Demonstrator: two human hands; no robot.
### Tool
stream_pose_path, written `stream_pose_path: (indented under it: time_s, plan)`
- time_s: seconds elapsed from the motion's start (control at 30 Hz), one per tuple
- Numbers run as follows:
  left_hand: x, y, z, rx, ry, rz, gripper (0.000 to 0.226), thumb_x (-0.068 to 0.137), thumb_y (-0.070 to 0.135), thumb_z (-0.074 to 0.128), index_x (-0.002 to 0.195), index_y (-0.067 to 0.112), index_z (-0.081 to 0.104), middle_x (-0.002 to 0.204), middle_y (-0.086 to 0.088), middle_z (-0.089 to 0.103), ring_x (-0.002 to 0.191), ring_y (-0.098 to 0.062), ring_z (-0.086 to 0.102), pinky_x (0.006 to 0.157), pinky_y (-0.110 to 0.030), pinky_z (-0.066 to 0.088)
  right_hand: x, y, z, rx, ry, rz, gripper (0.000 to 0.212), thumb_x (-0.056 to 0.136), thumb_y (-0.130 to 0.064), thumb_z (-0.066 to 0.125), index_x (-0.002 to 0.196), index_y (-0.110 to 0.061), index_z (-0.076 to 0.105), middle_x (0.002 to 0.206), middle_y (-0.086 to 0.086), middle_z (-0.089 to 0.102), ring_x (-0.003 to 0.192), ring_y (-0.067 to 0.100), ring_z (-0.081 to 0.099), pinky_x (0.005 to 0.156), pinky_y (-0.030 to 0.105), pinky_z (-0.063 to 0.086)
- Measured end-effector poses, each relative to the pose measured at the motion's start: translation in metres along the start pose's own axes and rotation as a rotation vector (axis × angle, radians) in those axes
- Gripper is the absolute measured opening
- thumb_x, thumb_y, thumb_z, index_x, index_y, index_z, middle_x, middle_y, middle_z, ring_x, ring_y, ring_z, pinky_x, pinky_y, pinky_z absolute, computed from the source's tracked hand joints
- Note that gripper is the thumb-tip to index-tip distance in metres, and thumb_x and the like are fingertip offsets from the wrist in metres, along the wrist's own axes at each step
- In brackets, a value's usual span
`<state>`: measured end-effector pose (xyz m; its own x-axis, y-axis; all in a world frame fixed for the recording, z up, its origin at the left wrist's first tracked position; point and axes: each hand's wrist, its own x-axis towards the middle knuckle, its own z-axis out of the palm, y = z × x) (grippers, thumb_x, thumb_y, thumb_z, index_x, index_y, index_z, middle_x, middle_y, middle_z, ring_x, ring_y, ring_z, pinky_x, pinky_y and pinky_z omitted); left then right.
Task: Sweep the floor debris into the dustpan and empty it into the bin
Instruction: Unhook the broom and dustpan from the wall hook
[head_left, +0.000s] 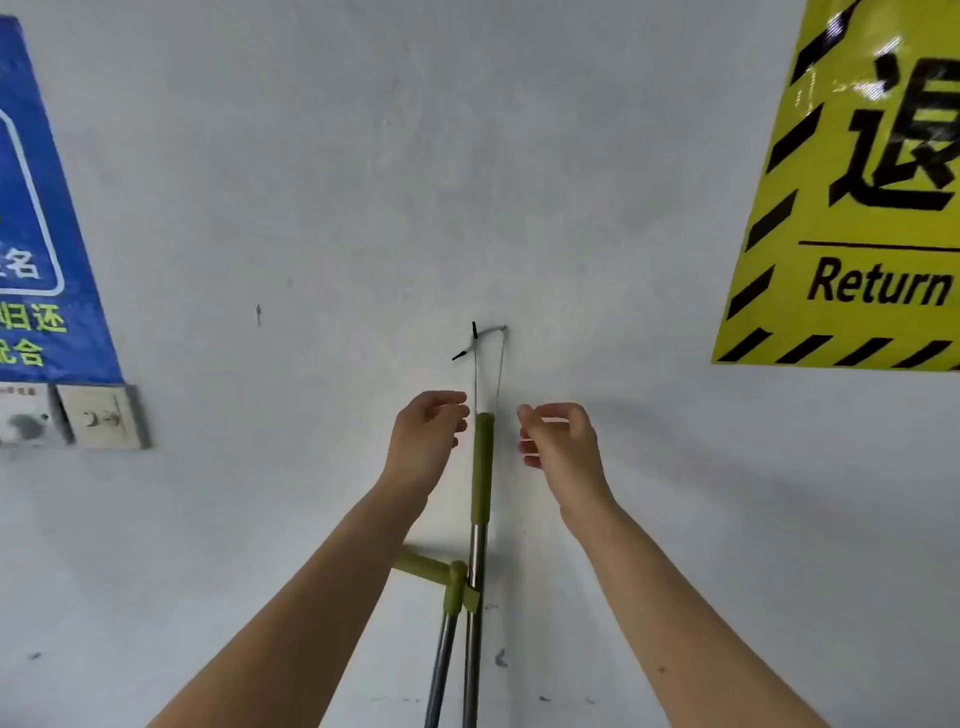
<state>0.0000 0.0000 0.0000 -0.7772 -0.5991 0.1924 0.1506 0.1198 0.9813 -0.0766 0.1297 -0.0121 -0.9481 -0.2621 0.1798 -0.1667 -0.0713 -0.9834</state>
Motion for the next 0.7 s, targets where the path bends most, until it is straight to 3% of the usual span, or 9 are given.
stream_pose_path:
  time_s: [0.1,0.23,0.43,0.57,0.63,0.7]
  plan:
    - [0.021,-0.01,0.011,0.089,0.051,0.018,0.017,0.089,0.016,0.056,0.102,0.019,0.067,0.098,-0.004,0.07,0.095,-0.021,0.066,0.09,-0.038,0.053,0.024,0.011,0.012,-0.049,-0.077,-0.025,0.02,0.093,-0.034,0.065,0.101,-0.017,0.059,0.095,0.005,0.068,0.082,0.019,0.067,0.068,0.023,0.055]
    - [0.036,-0.022,0.016,0.15,0.068,0.098,0.015,0.086,0.016,0.058,0.095,0.021,0.069,0.095,0.004,0.071,0.089,-0.013,0.069,0.087,-0.036,0.054,0.039,0.027,0.026,-0.084,-0.083,-0.121,0.009,0.094,-0.028,0.063,0.089,-0.02,0.064,0.09,0.004,0.071,0.085,0.023,0.069,0.081,0.041,0.059]
    - [0.048,-0.025,0.019,0.222,0.051,0.156,0.008,0.089,0.024,0.063,0.089,0.022,0.07,0.082,0.005,0.072,0.076,-0.012,0.069,0.079,-0.04,0.058,0.04,0.028,0.03,-0.203,-0.036,-0.211,0.017,0.097,-0.027,0.058,0.082,-0.03,0.066,0.082,-0.004,0.071,0.079,0.017,0.07,0.074,0.044,0.06]
    - [0.045,-0.025,0.025,0.227,0.105,0.161,0.007,0.089,0.023,0.063,0.086,0.023,0.069,0.08,0.004,0.071,0.079,-0.016,0.069,0.081,-0.041,0.057,0.036,0.024,0.031,-0.22,-0.068,-0.227,0.019,0.098,-0.02,0.055,0.085,-0.012,0.067,0.082,0.009,0.07,0.081,0.028,0.069,0.074,0.05,0.059]
    - [0.043,-0.019,0.025,0.208,0.132,0.165,0.007,0.09,0.021,0.061,0.087,0.021,0.067,0.08,0.002,0.07,0.078,-0.018,0.069,0.081,-0.042,0.056,0.031,0.019,0.033,-0.241,-0.022,-0.288,0.019,0.099,-0.018,0.054,0.084,-0.01,0.065,0.079,0.007,0.068,0.078,0.025,0.068,0.072,0.046,0.059]
    - [0.04,-0.007,0.023,0.152,0.139,0.191,0.007,0.092,0.02,0.061,0.086,0.02,0.066,0.078,0.002,0.069,0.074,-0.014,0.069,0.078,-0.038,0.057,0.025,0.007,0.035,-0.245,0.037,-0.359,0.018,0.099,-0.016,0.055,0.083,-0.015,0.064,0.076,0.0,0.066,0.072,0.016,0.065,0.069,0.034,0.059]
